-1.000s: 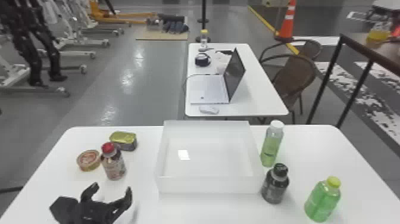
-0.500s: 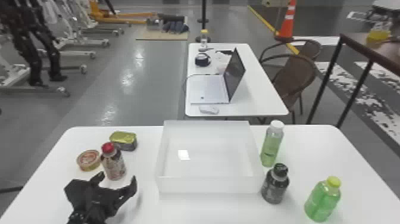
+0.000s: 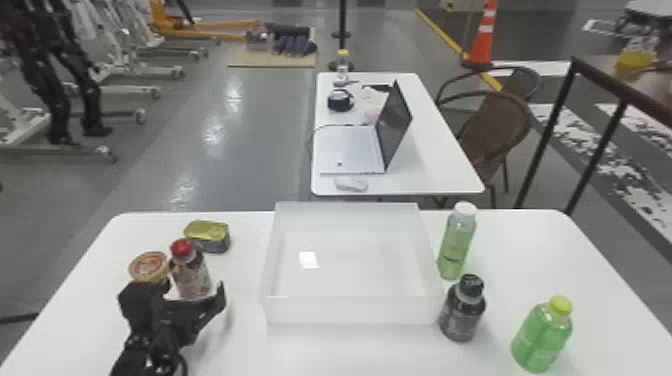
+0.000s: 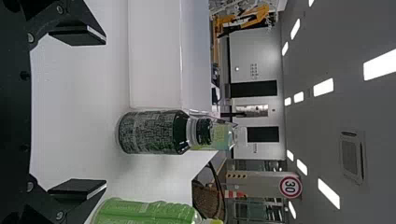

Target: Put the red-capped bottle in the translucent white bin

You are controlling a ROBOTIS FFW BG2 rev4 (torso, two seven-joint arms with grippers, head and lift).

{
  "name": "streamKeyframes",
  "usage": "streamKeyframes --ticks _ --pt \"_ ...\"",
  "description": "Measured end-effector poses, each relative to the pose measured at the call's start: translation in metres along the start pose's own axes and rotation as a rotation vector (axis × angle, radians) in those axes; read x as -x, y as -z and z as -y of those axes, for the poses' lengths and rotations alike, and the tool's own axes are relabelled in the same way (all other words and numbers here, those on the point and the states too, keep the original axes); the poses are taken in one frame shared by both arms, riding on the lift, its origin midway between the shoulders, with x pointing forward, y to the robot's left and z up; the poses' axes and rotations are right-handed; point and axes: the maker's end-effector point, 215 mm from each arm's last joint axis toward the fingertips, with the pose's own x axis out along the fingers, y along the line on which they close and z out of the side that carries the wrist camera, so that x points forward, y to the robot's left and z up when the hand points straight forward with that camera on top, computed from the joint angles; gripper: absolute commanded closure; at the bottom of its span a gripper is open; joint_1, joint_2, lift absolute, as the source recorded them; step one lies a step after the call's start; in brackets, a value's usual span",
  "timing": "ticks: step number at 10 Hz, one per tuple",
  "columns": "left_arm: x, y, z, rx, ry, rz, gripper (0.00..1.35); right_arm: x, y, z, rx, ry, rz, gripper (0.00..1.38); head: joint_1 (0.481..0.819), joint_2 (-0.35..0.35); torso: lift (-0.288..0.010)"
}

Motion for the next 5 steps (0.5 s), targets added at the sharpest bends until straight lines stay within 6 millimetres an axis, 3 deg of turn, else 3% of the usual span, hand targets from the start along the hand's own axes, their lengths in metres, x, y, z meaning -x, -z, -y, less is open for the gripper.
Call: streamKeyframes --ticks 4,5 --pt "-0.017 -0.009 -0.02 -0.048 -0.062 -0.008 0.15 -0.001 0.0 -0.001 -0.002 -0.006 0.001 0.2 0.549 0.0 -0.1" --pt "-0.017 -0.008 -0.026 -0.053 -0.081 -0.012 0.22 -0.002 0.0 -0.002 -0.003 -0.009 0.001 0.2 0.549 0.0 -0.1"
